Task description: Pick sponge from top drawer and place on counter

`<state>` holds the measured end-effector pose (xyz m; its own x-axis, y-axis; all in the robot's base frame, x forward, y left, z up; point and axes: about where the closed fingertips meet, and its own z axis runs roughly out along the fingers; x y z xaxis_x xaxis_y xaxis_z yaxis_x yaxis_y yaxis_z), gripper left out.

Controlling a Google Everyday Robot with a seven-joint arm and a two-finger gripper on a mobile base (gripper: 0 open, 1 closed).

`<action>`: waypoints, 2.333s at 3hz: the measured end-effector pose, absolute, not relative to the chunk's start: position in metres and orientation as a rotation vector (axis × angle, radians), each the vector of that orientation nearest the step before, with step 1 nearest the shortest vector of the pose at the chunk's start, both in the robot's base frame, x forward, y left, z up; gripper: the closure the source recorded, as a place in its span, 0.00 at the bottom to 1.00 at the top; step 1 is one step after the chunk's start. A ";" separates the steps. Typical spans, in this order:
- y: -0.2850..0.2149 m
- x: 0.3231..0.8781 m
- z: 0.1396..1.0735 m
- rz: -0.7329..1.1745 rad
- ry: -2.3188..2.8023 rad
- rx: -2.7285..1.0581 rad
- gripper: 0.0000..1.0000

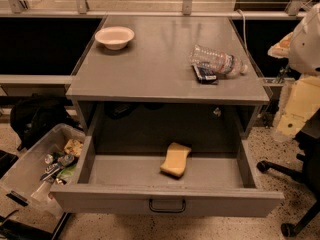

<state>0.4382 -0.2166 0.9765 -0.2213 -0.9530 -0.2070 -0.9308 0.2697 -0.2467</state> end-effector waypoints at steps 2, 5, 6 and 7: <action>-0.208 0.436 0.931 -0.004 2.246 -1.748 0.00; -0.186 0.418 0.777 0.321 2.322 -1.825 0.00; -0.173 0.434 0.757 0.273 2.306 -1.804 0.00; -0.132 0.440 0.689 0.309 2.343 -1.742 0.00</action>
Offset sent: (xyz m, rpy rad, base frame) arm -0.0218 0.0744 -0.4079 0.3465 0.5906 0.1600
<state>0.4395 -0.1317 0.6894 -0.2823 -0.9155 -0.2868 -0.9585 0.2816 0.0445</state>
